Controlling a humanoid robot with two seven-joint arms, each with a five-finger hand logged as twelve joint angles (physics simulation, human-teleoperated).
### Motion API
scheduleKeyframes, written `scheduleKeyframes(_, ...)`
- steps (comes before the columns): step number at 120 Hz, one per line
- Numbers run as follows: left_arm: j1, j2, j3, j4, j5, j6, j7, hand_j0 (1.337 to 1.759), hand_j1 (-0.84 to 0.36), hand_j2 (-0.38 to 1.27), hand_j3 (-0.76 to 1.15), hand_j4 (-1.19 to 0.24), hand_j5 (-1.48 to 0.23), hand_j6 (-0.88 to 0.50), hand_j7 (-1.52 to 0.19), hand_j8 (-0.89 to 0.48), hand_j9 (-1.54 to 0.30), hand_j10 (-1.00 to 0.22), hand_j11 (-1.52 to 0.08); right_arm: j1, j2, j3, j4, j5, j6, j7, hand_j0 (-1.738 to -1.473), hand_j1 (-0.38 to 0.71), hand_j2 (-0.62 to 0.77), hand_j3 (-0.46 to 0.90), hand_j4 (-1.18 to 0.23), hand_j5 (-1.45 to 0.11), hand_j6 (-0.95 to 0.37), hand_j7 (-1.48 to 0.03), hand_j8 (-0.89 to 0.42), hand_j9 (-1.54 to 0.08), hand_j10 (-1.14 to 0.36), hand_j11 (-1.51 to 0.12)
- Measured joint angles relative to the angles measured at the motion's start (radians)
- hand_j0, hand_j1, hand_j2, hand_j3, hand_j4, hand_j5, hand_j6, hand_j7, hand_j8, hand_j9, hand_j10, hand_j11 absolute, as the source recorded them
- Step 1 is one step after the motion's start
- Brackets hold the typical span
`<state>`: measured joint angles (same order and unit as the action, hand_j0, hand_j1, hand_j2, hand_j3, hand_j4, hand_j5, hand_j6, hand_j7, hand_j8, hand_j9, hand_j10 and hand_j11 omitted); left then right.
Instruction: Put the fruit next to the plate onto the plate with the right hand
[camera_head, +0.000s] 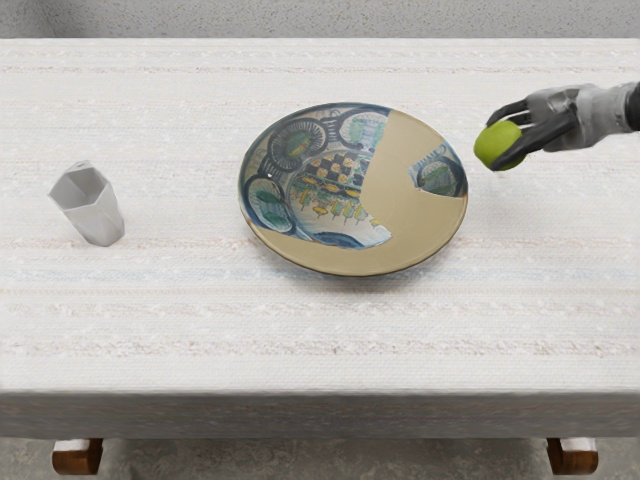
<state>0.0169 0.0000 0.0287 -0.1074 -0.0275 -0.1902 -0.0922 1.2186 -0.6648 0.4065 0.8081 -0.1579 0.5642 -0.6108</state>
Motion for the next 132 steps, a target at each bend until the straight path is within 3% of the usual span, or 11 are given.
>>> scheduleKeyframes(3,0.0,0.0,0.0,0.0,0.0,0.0,0.0,1.658,0.35,0.0,0.0,0.0,0.0,0.0,0.0,0.0,0.0,0.0,0.0,-0.001,0.012,0.007,0.0,0.004,0.012,0.0,-1.644,0.26,0.33,0.0,-0.68,-1.17,-0.34,-1.12,-0.25,-1.17,-0.5,-1.19)
scheduleKeyframes(9,0.0,0.0,0.0,0.0,0.0,0.0,0.0,1.658,0.35,0.0,0.0,0.0,0.0,0.0,0.0,0.0,0.0,0.0,0.0,-0.003,0.048,0.016,0.0,0.008,0.029,0.0,-1.644,0.22,0.24,0.0,-0.68,-1.18,-0.35,-1.13,-0.25,-1.19,-0.51,-1.2)
scheduleKeyframes(32,0.0,0.0,0.0,0.0,0.0,0.0,0.0,1.658,0.35,0.0,0.0,0.0,0.0,0.0,0.0,0.0,0.0,0.0,0.0,0.019,0.208,0.027,-0.005,0.004,0.054,0.0,-1.646,0.22,0.26,0.0,-0.68,-1.21,-0.34,-1.13,-0.24,-1.21,-0.51,-1.23)
scheduleKeyframes(46,0.0,0.0,0.0,0.0,0.0,0.0,0.0,1.658,0.35,0.0,0.0,0.0,0.0,0.0,0.0,0.0,0.0,0.0,0.0,0.023,0.309,0.027,-0.081,-0.043,0.057,0.0,-1.647,0.23,0.27,0.0,-0.67,-1.21,-0.34,-1.13,-0.23,-1.22,-0.49,-1.23)
scheduleKeyframes(63,0.0,0.0,0.0,0.0,0.0,0.0,0.0,1.658,0.35,0.0,0.0,0.0,0.0,0.0,0.0,0.0,0.0,0.0,0.0,0.005,0.355,0.022,-0.141,-0.085,0.058,0.0,-1.646,0.23,0.27,0.0,-0.67,-1.21,-0.35,-1.13,-0.25,-1.2,-0.5,-1.21)
scheduleKeyframes(69,0.0,0.0,0.0,0.0,0.0,0.0,0.0,1.658,0.35,0.0,0.0,0.0,0.0,0.0,0.0,0.0,0.0,0.0,0.0,-0.001,0.361,0.022,-0.154,-0.094,0.056,0.0,-1.648,0.17,0.22,0.0,-0.6,-1.05,-0.33,-0.99,-0.23,-1.05,-0.49,-1.06)
scheduleKeyframes(79,0.0,0.0,0.0,0.0,0.0,0.0,0.0,1.658,0.35,0.0,0.0,0.0,0.0,0.0,0.0,0.0,0.0,0.0,0.0,-0.003,0.366,0.021,-0.171,-0.104,0.052,0.0,-1.651,0.0,0.14,0.0,-0.4,-0.7,-0.22,-0.66,-0.15,-0.7,-0.27,-0.7)
scheduleKeyframes(91,0.0,0.0,0.0,0.0,0.0,0.0,0.0,1.658,0.35,0.0,0.0,0.0,0.0,0.0,0.0,0.0,0.0,0.0,0.0,0.015,0.366,0.022,-0.177,-0.106,0.049,0.0,-1.654,-0.14,0.09,0.0,-0.24,-0.43,-0.13,-0.4,-0.09,-0.43,-0.15,-0.43)
scheduleKeyframes(106,0.0,0.0,0.0,0.0,0.0,0.0,0.0,1.658,0.35,0.0,0.0,0.0,0.0,0.0,0.0,0.0,0.0,0.0,0.0,0.038,0.326,0.036,-0.174,-0.099,0.047,0.0,-1.656,-0.23,0.05,0.0,-0.13,-0.23,-0.07,-0.22,-0.05,-0.23,-0.08,-0.23)
scheduleKeyframes(132,0.0,0.0,-0.001,0.0,0.0,0.0,0.0,1.658,0.35,0.0,0.0,0.0,0.0,0.0,0.0,0.0,0.0,0.0,0.0,-0.036,0.036,0.148,-0.179,-0.077,0.047,0.0,-1.657,-0.31,0.02,0.0,-0.05,-0.08,-0.03,-0.08,-0.02,-0.08,-0.03,-0.08)
